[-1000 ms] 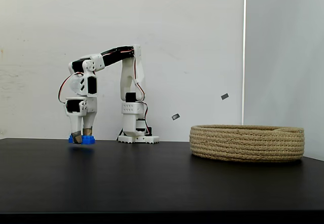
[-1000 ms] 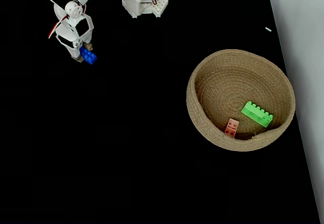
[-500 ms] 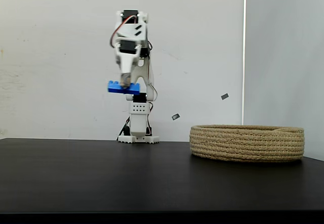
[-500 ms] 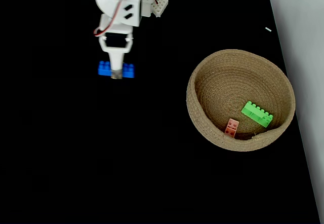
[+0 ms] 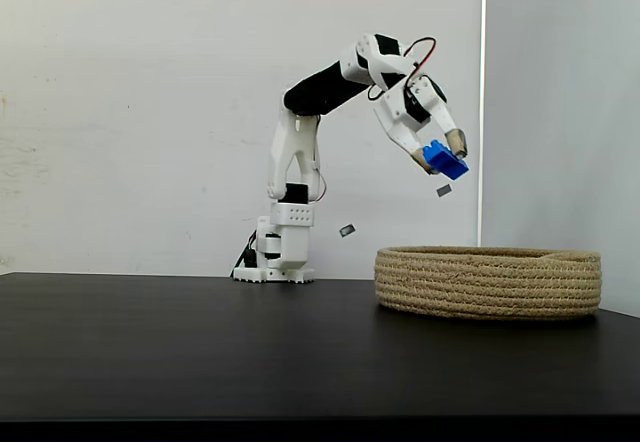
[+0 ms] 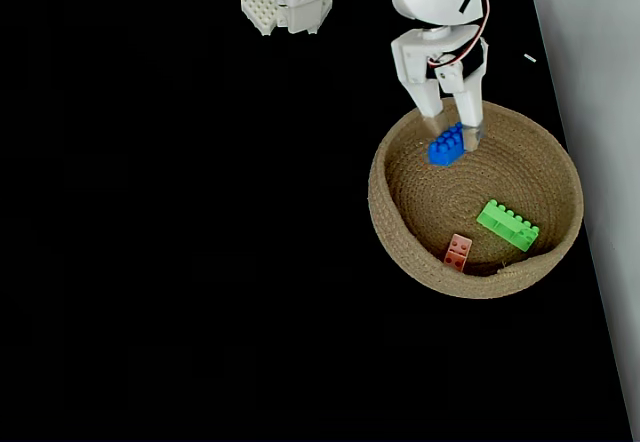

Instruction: Place the lego blocks in the tray

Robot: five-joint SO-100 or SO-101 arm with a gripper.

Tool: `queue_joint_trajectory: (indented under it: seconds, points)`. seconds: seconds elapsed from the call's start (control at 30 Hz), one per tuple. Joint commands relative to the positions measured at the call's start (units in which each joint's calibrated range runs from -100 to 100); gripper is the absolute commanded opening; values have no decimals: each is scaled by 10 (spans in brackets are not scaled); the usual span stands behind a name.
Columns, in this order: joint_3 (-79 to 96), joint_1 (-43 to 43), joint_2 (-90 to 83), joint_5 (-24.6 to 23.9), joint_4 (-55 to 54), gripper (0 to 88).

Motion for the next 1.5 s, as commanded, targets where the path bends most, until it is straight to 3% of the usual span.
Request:
queue_joint_trajectory:
  seconds: [0.0,0.23,0.33,0.4,0.43,0.67,0.87,1.1,1.43,1.47]
  points:
    - [-3,-16,-18,-1,-14,378]
    - [23,10,-63,-4,5,322]
    - [97,48,-129,11,3,205]
    - [176,79,-189,33,1,15]
    - [224,99,-221,43,-2,0]
    - [618,249,-490,157,-141,0]
    - [921,288,-730,231,-198,0]
    - [1124,295,-912,286,-169,0]
    - [1128,280,-983,354,83,0]
    - [1128,278,-983,378,91,0]
